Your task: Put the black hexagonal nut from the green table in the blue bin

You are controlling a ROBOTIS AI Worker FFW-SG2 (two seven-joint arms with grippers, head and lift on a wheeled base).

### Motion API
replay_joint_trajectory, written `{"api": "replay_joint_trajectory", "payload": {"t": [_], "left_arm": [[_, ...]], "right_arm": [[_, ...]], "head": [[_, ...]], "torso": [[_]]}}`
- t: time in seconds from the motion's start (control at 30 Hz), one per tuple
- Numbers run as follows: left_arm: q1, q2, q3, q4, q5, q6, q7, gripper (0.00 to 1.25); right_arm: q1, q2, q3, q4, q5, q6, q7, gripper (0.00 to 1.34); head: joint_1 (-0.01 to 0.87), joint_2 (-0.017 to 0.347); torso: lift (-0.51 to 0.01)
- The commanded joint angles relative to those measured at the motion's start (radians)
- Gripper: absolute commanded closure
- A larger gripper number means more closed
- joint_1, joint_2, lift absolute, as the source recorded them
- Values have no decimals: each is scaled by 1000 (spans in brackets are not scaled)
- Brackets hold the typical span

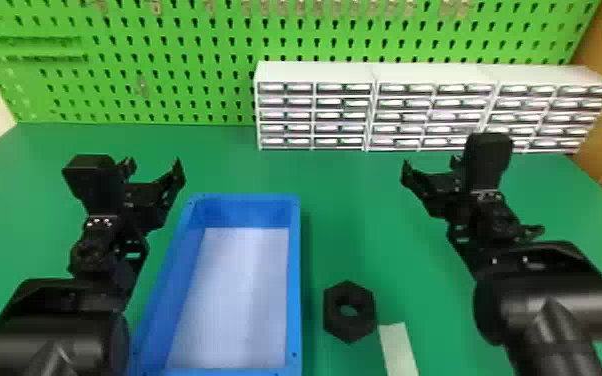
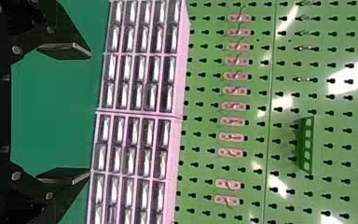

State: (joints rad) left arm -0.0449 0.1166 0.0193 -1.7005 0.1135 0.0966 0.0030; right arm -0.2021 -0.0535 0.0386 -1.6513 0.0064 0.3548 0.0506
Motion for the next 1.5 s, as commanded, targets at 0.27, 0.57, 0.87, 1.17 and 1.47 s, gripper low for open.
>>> {"api": "replay_joint_trajectory", "payload": {"t": [0.27,0.57,0.87,1.17,1.47], "left_arm": [[2,0,2,-1,2,0,0,463],[3,0,2,1,3,0,0,463],[3,2,2,1,5,0,0,463],[5,2,4,-1,5,0,0,463],[3,2,1,1,3,0,0,464]], "right_arm": [[-92,-54,119,-163,-13,467,6,381],[-188,-75,188,-189,76,733,169,378],[-241,-88,270,-182,182,880,287,378],[-281,-97,356,-150,230,1010,382,378],[-300,-120,434,-122,156,1063,385,378]], "head": [[686,52],[686,52],[686,52],[686,52],[686,52]], "torso": [[-97],[-97],[-97],[-97],[-97]]}}
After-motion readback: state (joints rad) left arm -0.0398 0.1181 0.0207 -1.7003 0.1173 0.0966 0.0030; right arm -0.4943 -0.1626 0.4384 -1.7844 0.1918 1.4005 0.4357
